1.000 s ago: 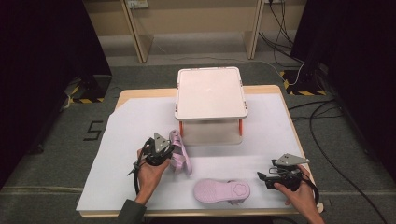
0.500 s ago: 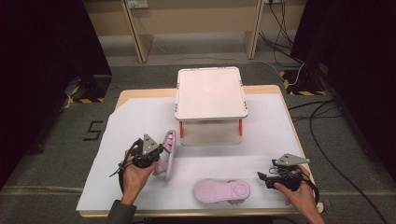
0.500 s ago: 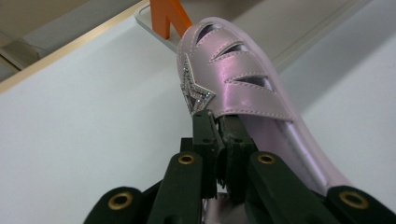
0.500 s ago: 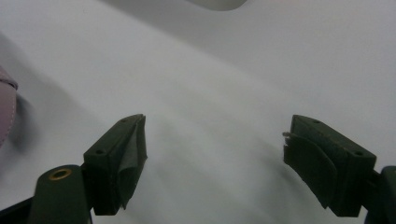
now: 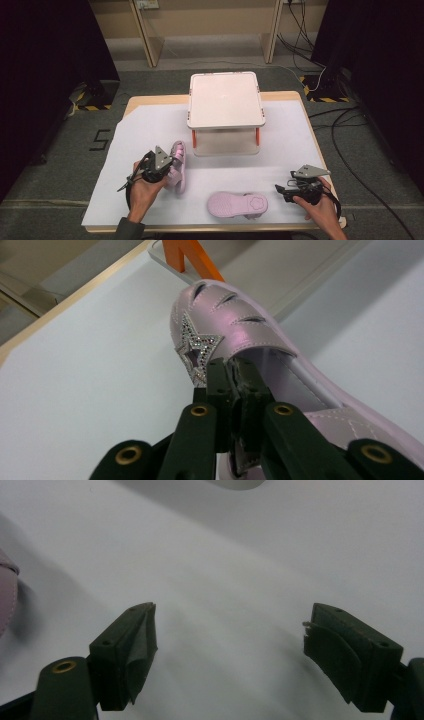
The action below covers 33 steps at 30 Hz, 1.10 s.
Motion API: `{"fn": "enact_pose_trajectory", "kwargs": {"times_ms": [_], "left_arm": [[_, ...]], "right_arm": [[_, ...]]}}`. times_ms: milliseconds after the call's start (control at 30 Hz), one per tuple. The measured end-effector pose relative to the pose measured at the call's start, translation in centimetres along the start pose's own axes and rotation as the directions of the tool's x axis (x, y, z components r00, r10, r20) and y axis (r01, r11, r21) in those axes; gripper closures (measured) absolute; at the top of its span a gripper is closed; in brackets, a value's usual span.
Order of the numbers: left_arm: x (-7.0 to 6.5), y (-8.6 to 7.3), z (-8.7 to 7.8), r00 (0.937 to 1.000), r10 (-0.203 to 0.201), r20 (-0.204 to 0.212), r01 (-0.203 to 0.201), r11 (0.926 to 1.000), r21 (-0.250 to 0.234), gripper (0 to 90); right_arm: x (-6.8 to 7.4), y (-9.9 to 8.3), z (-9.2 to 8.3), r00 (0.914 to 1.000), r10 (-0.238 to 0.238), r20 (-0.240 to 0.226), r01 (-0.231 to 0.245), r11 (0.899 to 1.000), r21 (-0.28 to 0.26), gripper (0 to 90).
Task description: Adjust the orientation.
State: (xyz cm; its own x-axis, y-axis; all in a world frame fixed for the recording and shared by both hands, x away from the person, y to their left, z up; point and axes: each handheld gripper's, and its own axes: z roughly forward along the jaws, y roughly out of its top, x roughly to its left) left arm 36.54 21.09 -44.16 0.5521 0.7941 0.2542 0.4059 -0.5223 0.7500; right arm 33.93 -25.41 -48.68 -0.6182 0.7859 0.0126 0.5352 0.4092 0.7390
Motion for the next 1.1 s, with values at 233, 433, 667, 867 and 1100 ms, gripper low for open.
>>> {"fn": "enact_pose_trajectory", "kwargs": {"times_ms": [233, 433, 667, 867, 1100], "left_arm": [[-1.1, 1.1, 1.6, 0.9952, -0.063, 0.075, 0.067, 0.9964, -0.051, 79.4], [-1.0, 1.0, 1.3, 0.9799, -0.148, 0.134, 0.160, 0.9831, -0.088, 68.7], [-0.7, 0.8, 0.3, 0.9788, -0.155, 0.133, 0.169, 0.9804, -0.101, 64.1], [-0.3, -0.1, -1.4, 0.9699, -0.191, 0.151, 0.210, 0.9706, -0.119, 57.3], [-0.5, -0.8, -2.0, 0.9697, -0.190, 0.153, 0.207, 0.9733, -0.099, 52.0]], "right_arm": [[0.0, 0.0, 0.0, 1.0000, 0.002, -0.002, -0.002, 1.000, -0.001, 20.9], [-0.2, -0.1, 0.0, 1.0000, 0.003, -0.002, -0.003, 1.000, 0.002, 20.9], [-0.1, 0.0, 0.0, 1.0000, -0.001, -0.001, 0.001, 1.000, 0.003, 20.9], [-0.2, -0.1, 0.0, 1.0000, 0.005, 0.000, -0.005, 1.000, 0.001, 20.9], [-0.1, 0.0, 0.0, 1.0000, 0.009, -0.002, -0.009, 1.000, 0.003, 20.9]]}}
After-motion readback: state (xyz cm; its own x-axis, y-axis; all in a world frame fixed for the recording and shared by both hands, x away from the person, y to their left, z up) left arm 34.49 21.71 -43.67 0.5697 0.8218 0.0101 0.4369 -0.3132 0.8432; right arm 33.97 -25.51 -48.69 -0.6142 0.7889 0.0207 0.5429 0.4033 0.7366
